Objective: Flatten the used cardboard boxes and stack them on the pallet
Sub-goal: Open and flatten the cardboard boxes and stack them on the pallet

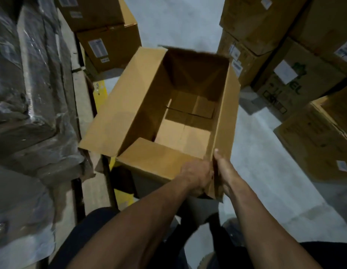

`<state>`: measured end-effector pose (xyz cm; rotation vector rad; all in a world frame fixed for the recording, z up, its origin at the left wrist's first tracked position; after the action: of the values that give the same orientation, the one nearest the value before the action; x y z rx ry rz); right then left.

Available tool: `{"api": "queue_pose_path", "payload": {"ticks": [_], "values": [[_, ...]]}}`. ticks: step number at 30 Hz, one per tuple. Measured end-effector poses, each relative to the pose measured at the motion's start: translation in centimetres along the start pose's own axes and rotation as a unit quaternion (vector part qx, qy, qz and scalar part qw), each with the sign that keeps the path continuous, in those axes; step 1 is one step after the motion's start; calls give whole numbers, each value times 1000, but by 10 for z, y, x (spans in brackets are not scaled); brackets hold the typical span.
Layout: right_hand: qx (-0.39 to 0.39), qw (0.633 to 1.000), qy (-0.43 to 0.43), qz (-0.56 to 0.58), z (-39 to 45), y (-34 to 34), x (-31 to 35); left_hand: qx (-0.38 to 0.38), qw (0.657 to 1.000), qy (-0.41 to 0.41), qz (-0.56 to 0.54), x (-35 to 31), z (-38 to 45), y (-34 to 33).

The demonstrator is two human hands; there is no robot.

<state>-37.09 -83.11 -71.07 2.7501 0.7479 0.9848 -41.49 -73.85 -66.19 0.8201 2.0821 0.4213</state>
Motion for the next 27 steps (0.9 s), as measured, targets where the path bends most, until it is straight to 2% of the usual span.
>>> {"api": "queue_pose_path", "payload": {"ticks": [2, 4, 6, 9, 16, 22, 27], "values": [[-35, 999, -3, -29, 2, 2, -4, 68, 997, 0, -23, 8, -2, -10], [-48, 996, 9, -70, -5, 1, 0, 94, 995, 11, -21, 20, -4, -9], [-66, 986, 12, -153, -1, -1, -6, 82, 996, 23, -27, 28, -3, -2], [-130, 947, 19, -294, 2, -6, -8, 48, 998, 34, -21, 38, 1, 16], [-264, 908, 89, -312, 18, 16, 37, -46, 998, 45, 20, 79, 28, 49], [-241, 906, 97, -336, 48, 42, 29, -72, 992, 53, 92, 109, 56, 66], [-236, 903, 119, -338, 57, 26, 26, -42, 988, 79, 128, 109, 85, 71]]}}
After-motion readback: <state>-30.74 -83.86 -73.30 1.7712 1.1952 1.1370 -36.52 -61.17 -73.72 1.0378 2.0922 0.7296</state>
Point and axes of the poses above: each hand's wrist, its own z-axis towards the middle knuckle, its own y-axis out of the back of the hand, x = y × z, the point moved 2 cm from there along z, towards the middle knuckle, and after that the axes turned 14 degrees about -z, right-handed, at the moved point
